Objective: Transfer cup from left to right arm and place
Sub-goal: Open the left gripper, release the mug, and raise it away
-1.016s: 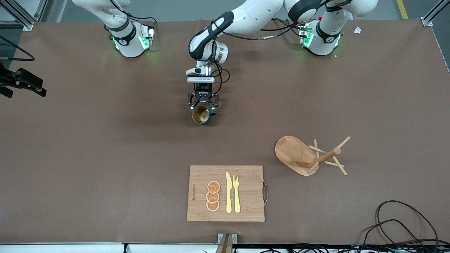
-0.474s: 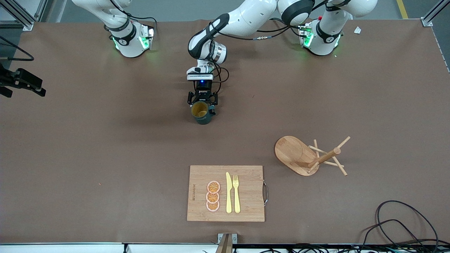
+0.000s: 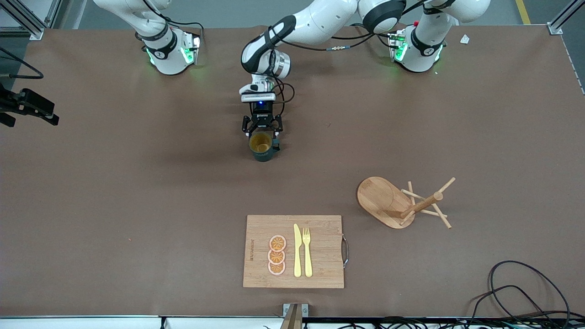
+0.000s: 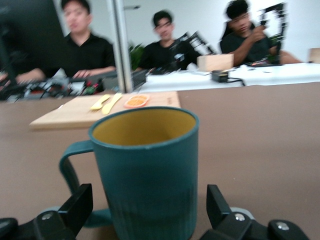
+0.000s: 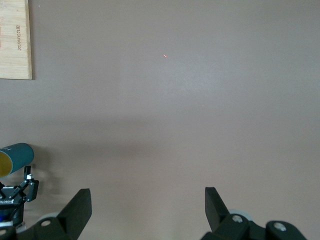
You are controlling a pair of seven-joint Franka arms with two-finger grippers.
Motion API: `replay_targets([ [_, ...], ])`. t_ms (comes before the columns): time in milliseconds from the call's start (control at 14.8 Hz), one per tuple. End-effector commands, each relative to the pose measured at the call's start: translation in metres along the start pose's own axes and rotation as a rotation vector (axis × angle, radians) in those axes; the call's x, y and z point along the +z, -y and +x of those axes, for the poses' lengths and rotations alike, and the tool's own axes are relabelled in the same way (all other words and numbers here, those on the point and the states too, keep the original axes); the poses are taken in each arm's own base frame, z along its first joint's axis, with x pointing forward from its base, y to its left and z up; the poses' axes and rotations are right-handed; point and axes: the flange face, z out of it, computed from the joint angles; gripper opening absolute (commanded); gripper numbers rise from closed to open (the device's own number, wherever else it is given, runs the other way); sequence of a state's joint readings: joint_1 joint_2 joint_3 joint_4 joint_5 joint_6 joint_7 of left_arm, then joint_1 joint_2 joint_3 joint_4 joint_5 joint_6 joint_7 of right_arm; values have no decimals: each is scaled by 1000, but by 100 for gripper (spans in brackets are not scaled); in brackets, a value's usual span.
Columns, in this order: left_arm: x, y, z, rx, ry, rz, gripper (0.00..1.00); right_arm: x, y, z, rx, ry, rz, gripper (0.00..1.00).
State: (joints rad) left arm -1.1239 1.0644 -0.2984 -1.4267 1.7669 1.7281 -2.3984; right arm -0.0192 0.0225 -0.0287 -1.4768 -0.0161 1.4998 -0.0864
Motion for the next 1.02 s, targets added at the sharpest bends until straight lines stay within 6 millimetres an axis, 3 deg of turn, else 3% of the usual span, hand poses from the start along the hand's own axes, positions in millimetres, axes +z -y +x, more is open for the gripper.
replay_targets([
  [0, -11, -8, 40, -80, 71, 80, 100, -4, -2, -7, -10, 0, -8, 100],
  [203, -27, -12, 70, -157, 169, 142, 100, -4, -1, -7, -11, 1, -8, 100],
  [474, -28, -13, 144, -276, 322, 222, 100, -4, 0, -9, 1, 12, -7, 100],
  [677, -14, -3, 225, -307, 433, 251, 100, -3, -1, -8, 2, 15, -3, 100],
  [948, 35, 37, 336, -228, 587, 230, 100, -3, -1, -9, 4, 16, -3, 100],
])
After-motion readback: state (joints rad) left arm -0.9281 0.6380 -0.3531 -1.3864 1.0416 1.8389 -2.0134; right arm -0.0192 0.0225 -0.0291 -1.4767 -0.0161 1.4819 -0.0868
